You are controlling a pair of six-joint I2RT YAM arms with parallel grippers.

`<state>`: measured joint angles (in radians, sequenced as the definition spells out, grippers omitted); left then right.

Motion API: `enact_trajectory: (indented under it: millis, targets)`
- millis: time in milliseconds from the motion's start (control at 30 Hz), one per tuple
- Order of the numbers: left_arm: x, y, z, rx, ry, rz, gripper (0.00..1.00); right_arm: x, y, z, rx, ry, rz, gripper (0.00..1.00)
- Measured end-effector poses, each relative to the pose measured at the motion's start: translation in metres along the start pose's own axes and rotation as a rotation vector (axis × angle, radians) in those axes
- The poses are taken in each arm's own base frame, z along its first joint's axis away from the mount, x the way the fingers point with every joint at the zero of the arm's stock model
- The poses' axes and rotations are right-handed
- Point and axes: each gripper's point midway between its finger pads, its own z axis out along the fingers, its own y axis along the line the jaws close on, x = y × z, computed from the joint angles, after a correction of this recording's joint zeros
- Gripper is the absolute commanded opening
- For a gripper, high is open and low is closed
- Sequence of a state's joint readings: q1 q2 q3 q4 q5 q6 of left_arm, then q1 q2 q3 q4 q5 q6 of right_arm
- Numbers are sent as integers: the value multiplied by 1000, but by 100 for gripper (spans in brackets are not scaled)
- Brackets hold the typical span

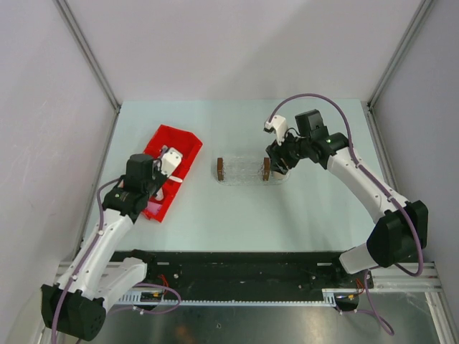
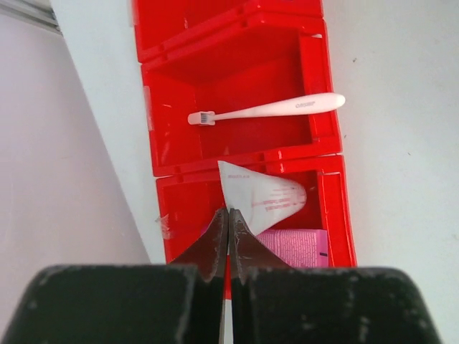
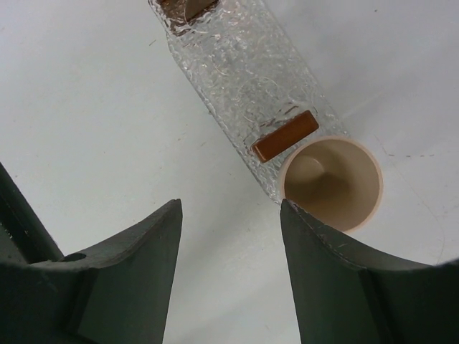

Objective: Prepare toiletry sets of a toothbrush and toothpaste on the tray

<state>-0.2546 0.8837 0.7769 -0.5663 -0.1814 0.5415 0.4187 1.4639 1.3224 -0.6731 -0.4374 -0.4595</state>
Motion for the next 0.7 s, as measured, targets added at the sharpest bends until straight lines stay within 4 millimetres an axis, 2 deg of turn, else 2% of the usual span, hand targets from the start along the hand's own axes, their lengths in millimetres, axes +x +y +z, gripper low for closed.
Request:
enact_trajectory:
  millis: [300, 567, 700]
  targets:
    - [-14, 13, -11, -26, -24, -5, 0, -12, 5, 1, 4, -23, 7, 63]
    - [-26, 19, -19, -30, -53, -12, 0, -47, 17, -6, -61, -123, 2, 69]
    - [-41, 27, -29, -33, -94, -21, 0, -68, 30, -5, -138, -185, 3, 72]
